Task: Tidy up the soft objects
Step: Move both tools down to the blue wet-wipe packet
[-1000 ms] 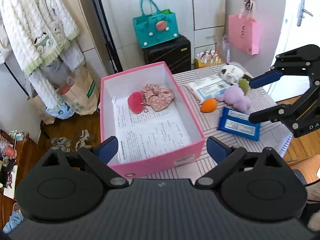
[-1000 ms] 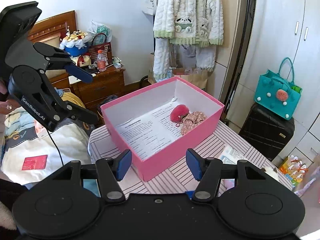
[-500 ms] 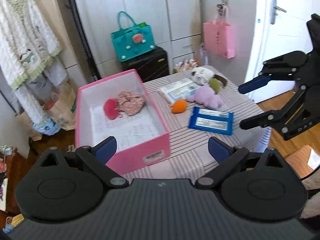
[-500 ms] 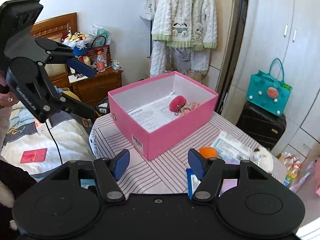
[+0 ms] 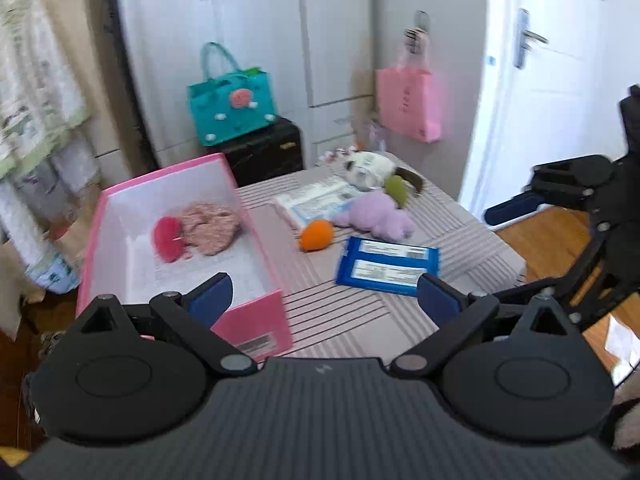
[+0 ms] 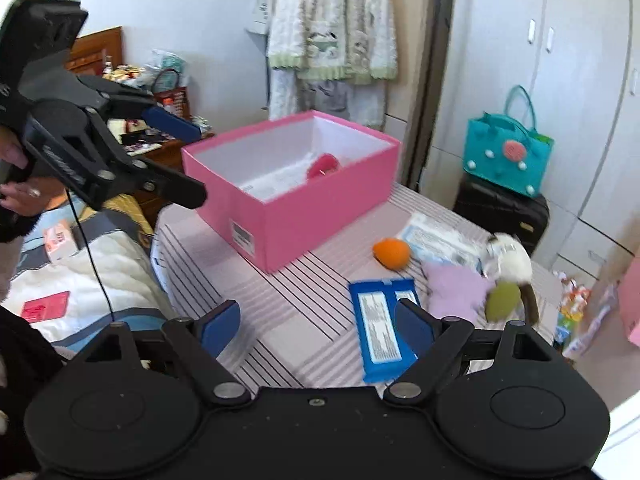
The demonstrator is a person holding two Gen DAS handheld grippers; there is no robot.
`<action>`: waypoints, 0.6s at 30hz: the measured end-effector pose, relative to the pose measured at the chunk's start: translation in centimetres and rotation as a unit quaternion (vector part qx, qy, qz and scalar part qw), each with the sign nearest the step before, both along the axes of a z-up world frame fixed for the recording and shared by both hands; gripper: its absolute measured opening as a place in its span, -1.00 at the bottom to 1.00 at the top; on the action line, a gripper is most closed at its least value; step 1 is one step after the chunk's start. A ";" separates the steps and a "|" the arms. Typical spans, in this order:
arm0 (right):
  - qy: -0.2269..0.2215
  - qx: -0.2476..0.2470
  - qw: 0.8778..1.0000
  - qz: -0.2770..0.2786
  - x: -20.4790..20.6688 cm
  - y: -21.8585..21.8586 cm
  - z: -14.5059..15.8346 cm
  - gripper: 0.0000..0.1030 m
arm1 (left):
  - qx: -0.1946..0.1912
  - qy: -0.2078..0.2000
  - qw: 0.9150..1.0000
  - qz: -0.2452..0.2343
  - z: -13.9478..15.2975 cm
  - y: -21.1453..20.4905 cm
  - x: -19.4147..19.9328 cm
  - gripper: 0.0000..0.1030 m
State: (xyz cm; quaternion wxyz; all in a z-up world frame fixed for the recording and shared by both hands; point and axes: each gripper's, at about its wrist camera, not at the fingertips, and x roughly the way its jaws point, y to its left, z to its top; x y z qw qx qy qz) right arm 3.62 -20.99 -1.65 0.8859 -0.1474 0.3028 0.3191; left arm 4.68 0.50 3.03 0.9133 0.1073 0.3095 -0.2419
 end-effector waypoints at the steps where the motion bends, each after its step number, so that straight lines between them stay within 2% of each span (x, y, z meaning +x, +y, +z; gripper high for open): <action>1: 0.000 -0.001 1.000 -0.006 0.1 -0.3 -0.6 0.70 | 0.001 0.002 1.000 -0.009 0.0 -0.5 0.3 0.94; 4: -0.002 -0.004 1.000 -0.017 0.4 -0.8 -2.2 0.77 | 0.000 0.017 0.999 -0.028 -0.5 -2.1 1.4 0.94; 8: -0.016 0.004 0.999 -0.027 0.8 -1.6 -4.5 0.80 | -0.024 0.053 0.997 -0.043 -1.8 -3.7 3.1 0.94; 11: -0.065 -0.007 0.996 -0.064 0.6 -2.0 -6.1 0.85 | -0.038 0.069 0.995 -0.061 -2.7 -4.8 4.0 0.94; 13: -0.089 -0.007 0.992 -0.084 0.7 -2.5 -7.1 0.86 | -0.037 0.064 0.995 -0.061 -3.2 -5.5 4.4 0.94; 16: -0.075 0.011 0.992 -0.100 1.7 -3.2 -8.0 0.87 | -0.017 0.044 0.997 -0.068 -3.9 -6.9 4.8 0.94; 18: -0.058 0.038 0.991 -0.111 2.4 -3.7 -8.5 0.90 | -0.009 0.052 0.996 -0.072 -4.4 -7.5 5.5 0.94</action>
